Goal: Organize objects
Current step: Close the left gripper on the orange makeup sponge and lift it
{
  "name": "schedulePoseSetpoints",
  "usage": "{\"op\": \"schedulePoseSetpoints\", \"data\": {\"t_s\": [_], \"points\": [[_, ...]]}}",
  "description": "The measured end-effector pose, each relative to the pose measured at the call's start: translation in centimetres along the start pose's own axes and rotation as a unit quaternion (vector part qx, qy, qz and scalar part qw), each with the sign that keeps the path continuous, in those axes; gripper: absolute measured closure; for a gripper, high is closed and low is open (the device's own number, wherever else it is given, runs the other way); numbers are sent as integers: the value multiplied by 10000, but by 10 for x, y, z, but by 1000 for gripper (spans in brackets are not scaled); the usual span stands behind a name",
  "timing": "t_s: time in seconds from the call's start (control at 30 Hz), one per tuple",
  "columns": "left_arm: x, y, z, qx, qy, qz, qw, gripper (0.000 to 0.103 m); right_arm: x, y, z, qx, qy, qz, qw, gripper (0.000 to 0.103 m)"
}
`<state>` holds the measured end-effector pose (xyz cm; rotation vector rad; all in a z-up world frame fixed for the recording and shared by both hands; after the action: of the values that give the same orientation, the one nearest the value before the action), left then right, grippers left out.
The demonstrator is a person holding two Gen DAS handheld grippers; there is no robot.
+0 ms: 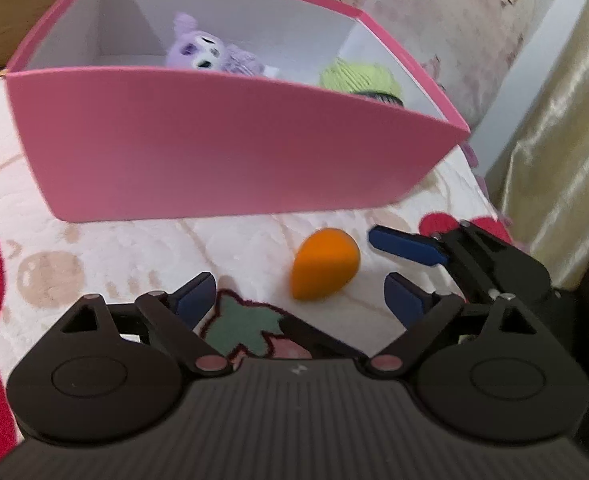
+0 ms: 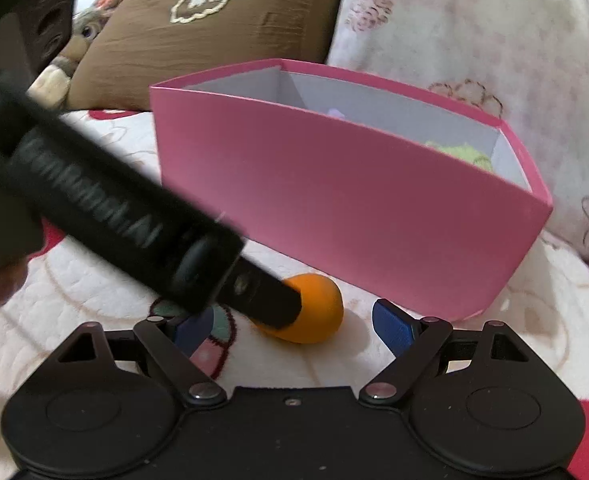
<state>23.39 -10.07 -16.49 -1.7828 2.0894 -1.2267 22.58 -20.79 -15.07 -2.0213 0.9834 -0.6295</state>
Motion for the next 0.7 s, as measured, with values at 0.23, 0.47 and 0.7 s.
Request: {"op": "schedulePoseSetpoints", "data": {"t_s": [0.23,0.47,0.7], "points": [[1,1,11,-4,97,-112,9999,12,11,11,4,-148,-418,519,9977,14],[-1,0,18,231,101,-286,9993,20,9,13,9,-74,-147,396,9991,28],[-6,1,19,262,382,-504,9977,56,-2,12,8,-10,50,167,9998,49]]}}
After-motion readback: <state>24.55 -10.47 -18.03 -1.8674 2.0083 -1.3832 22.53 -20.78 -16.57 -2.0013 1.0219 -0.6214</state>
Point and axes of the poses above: each gripper's, at about its wrist camera, not at the fingertips, and z roughly the way its jaws point, x to its right, y to its underside, the point moved 6 cm from there along z, roughly the way its jaws point, and after that the axes turned 2 degrees about x, right-handed, at the moved point
